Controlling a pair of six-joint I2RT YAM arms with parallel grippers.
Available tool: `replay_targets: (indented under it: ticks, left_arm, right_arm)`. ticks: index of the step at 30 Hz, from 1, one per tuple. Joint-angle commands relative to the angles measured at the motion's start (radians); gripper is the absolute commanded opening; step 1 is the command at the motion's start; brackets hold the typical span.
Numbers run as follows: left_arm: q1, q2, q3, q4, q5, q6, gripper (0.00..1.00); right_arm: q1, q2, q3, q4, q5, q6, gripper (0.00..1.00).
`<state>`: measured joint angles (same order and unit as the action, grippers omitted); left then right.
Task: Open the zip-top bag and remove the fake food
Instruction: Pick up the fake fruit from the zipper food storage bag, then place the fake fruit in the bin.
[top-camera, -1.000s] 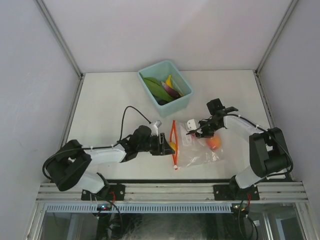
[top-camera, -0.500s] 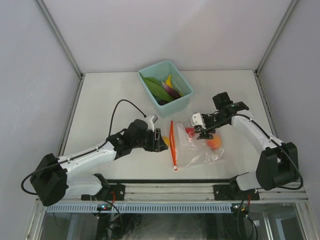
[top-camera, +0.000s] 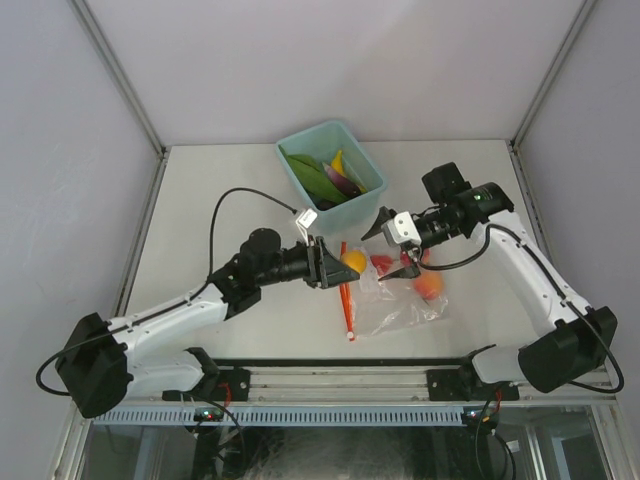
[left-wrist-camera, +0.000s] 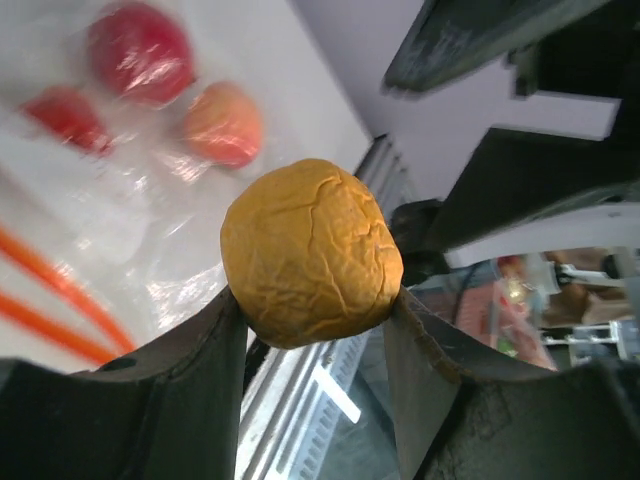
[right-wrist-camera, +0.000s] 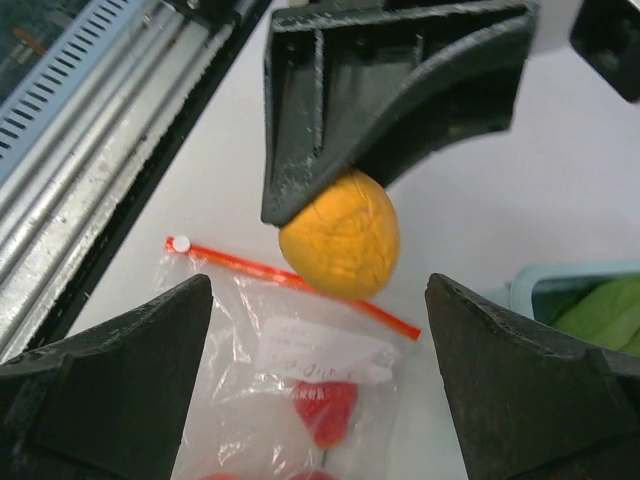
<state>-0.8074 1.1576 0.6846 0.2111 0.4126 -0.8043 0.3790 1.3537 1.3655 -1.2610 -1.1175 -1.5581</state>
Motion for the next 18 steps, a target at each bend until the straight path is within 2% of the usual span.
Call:
replay_targets:
  ticks: [1,8,10,14,18]
  left_arm:
    - [0.008,0.005,-0.017,0.314,0.125,-0.140,0.21]
    - [0.006,0.046,-0.022,0.457,0.189,-0.219,0.20]
    - [0.004,0.061,-0.020,0.483,0.201,-0.233,0.20]
    - [0.001,0.081,-0.014,0.513,0.212,-0.253,0.21]
    - [0.001,0.092,-0.009,0.526,0.211,-0.258,0.23]
  right_arm:
    - [0.043,-0.030,0.063,-0.069,-0.088,0.000,0.87]
    - [0.081,-0.028,0.073,-0.054,-0.060,0.015,0.86]
    - [0.090,-0.028,0.074,-0.045,-0.056,0.026,0.82]
    - [0.102,-0.030,0.075,-0.019,-0.047,0.064,0.70]
    - [0.106,-0.034,0.076,-0.007,-0.043,0.088,0.52]
